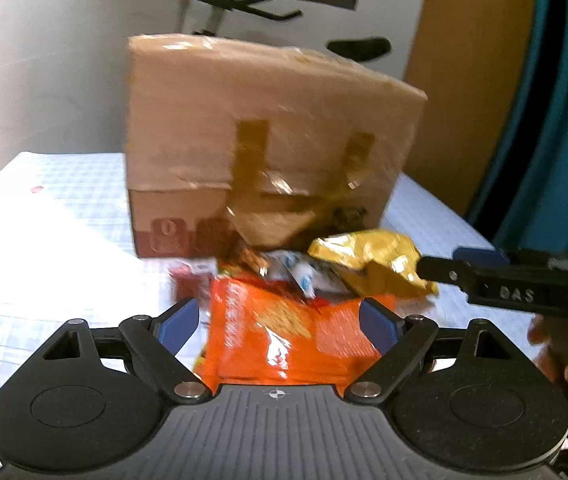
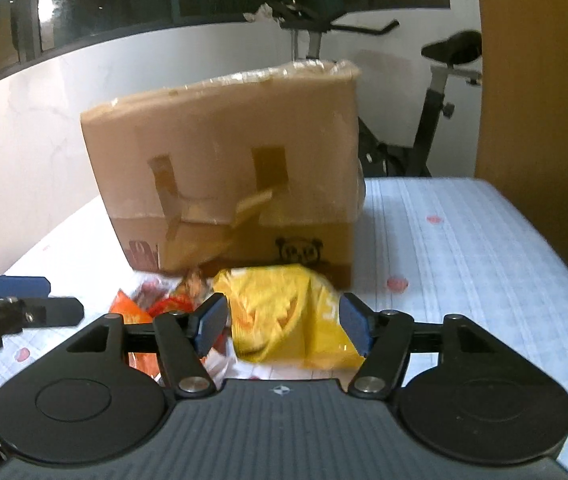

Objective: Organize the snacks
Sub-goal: 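Move the left tool to the orange chip bag while the right tool approaches the yellow chip bag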

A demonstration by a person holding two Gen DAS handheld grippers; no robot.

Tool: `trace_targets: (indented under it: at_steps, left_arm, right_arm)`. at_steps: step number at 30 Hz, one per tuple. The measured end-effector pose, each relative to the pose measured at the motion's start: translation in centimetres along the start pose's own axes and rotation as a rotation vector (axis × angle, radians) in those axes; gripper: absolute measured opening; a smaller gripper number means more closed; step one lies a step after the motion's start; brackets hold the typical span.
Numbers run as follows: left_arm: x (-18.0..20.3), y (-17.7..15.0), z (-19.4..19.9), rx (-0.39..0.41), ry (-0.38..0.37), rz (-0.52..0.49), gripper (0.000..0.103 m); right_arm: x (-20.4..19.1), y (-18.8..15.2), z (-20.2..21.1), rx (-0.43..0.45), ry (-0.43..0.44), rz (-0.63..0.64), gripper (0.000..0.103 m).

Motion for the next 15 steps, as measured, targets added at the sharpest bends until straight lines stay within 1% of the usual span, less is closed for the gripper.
trace_targets:
  at_steps: [4, 9, 15]
  left_arm:
    - [1.1, -1.3, -1.2, -0.039, -0.004, -0.043, 0.089]
    - [1.8, -2.4, -2.2, -0.093, -0.015, -0.059, 0.089]
    - [2.1, -3.2, -2.7, -0.127, -0.013, -0.070, 0.090]
  right_arm:
    - [0.1, -0.6, -0.2, -0.011, -0.011, -0.005, 0.065]
    - [0.1, -0.9, -0.4, -0.016, -0.020, -0.003, 0.065]
    - [0.4, -1.3, -0.4, -0.017, -0.023, -0.017, 0.065]
Point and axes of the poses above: each gripper's, at about its wrist camera, not at the fingertips, and z roughly against the way its jaws point, x to its right, y to its top, the point moved 5 cm from there along -z, roughly the way its jaws point, and after that the axes turned 1 degree about y, right-handed, at the moved point
